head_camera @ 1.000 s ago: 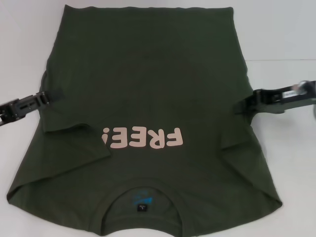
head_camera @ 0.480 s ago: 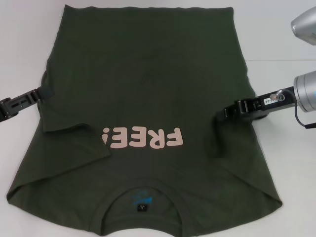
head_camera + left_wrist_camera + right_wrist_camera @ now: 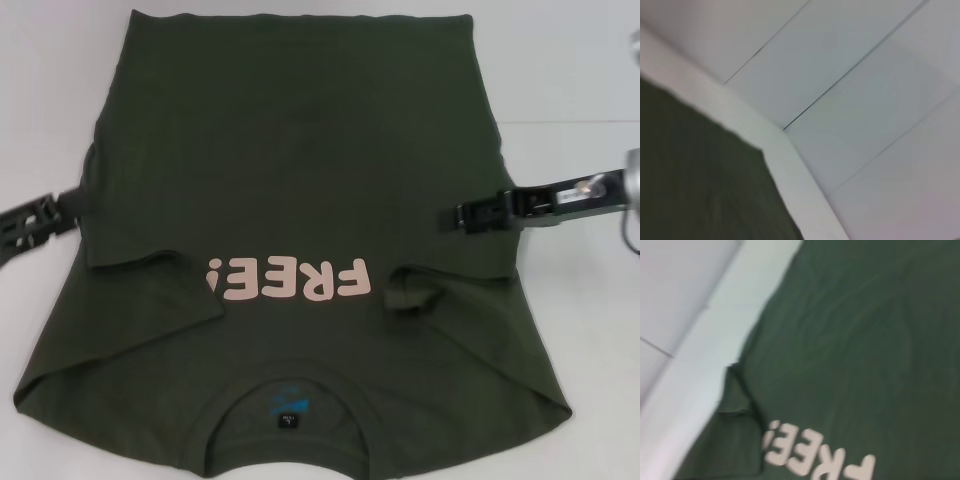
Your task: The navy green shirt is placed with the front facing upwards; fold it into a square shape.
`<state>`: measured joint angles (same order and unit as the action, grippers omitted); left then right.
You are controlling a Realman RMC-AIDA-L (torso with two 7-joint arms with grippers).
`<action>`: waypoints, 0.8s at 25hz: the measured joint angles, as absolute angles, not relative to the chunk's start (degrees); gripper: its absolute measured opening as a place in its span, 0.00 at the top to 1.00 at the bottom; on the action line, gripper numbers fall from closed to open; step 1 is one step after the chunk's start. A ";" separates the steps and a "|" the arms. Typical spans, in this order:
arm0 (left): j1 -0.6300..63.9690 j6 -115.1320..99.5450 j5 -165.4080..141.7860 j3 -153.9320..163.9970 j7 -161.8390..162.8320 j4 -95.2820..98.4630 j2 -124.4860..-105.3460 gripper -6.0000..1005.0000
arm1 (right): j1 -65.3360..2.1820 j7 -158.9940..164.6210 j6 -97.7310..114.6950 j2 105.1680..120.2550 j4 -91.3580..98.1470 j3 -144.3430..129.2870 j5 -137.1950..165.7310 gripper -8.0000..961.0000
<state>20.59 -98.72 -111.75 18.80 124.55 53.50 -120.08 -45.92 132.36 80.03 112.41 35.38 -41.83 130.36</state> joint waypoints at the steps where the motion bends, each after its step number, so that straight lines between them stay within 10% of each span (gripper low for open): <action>1: 20.23 -99.35 -113.00 19.01 127.33 53.60 -119.63 0.30 | -45.46 132.48 81.77 111.91 35.42 -40.93 129.72 0.42; 6: 19.07 -104.27 -122.29 15.96 137.22 54.58 -118.47 0.30 | -44.03 133.80 87.77 109.54 35.48 -38.90 127.66 0.21; 20: 17.48 -100.44 -138.51 9.23 142.89 54.70 -118.23 0.30 | -43.46 134.92 88.66 108.32 35.51 -38.58 127.45 0.21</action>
<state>17.48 -100.44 -138.51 9.23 142.89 54.70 -118.23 -43.46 134.92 88.66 108.32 35.51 -38.58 127.45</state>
